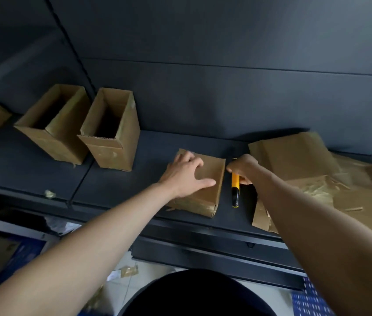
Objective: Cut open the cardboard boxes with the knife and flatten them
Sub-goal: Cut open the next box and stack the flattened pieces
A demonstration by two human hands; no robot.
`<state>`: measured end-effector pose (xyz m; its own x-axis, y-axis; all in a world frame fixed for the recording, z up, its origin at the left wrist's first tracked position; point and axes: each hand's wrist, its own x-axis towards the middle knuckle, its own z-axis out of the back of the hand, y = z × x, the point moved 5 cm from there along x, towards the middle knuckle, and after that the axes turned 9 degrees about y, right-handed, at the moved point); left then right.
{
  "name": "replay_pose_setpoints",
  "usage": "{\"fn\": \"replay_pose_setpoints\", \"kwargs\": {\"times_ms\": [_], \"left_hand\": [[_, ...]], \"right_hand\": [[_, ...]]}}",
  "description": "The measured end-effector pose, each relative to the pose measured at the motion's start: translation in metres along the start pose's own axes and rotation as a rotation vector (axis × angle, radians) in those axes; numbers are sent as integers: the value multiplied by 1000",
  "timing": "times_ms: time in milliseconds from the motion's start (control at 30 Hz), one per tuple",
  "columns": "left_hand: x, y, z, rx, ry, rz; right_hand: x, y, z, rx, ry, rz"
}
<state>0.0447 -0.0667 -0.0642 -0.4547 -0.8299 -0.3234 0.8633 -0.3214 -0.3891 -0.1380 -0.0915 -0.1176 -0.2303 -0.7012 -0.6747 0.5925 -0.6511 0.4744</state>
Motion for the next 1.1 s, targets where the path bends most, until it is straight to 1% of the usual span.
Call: {"fn": "replay_pose_setpoints", "kwargs": {"times_ms": [67,167,233,300,433,533,633,800,933,1000,1100], "left_hand": [[8,4,-6,-32,56,61],[17,10,-13,-104,155,160],[19,11,-15,-195,206,212],[23,13,-16,-274,186,200],[27,27,-20,-444,116,116],[25,39,-21,-556,97,85],[25,49,-11,-622,88,87],[33,55,13,-506,99,131],[35,35,32,-612,148,75],[38,24,35,-535,226,80],[42,18,32,-373,301,126]], "right_hand": [[0,0,-1,185,69,-20],[-4,-3,-3,341,181,-42],[-6,-6,-2,434,220,-36],[-6,-7,-2,513,266,-17],[-2,-5,-4,713,358,53],[2,-3,-9,787,419,75],[-1,2,-9,757,426,90],[-10,14,6,609,433,176],[-16,19,15,548,382,191],[-21,25,19,526,363,220],[-32,34,23,408,357,240]]}}
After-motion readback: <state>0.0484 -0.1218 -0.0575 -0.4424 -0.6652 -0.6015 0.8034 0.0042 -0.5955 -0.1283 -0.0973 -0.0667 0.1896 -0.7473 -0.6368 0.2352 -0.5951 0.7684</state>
